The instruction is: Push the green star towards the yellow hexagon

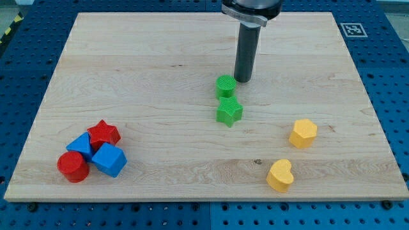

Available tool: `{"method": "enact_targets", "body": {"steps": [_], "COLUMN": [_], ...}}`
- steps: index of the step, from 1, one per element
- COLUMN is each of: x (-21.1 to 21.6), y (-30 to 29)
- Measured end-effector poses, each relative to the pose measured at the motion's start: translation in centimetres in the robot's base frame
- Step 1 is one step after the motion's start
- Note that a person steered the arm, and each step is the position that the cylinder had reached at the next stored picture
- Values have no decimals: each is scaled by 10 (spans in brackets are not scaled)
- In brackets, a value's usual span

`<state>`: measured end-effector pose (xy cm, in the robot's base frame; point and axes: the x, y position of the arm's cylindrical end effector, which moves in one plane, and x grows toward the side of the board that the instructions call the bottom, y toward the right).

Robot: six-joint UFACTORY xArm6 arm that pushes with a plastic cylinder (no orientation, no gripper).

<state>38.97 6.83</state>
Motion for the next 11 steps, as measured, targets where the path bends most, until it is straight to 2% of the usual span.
{"method": "enact_targets", "body": {"steps": [1, 2, 3, 4, 5, 8, 10, 11], "x": [-28, -33, 3, 58, 76, 97, 101, 130], "y": [-14, -86, -139, -124, -68, -54, -4, -4]}}
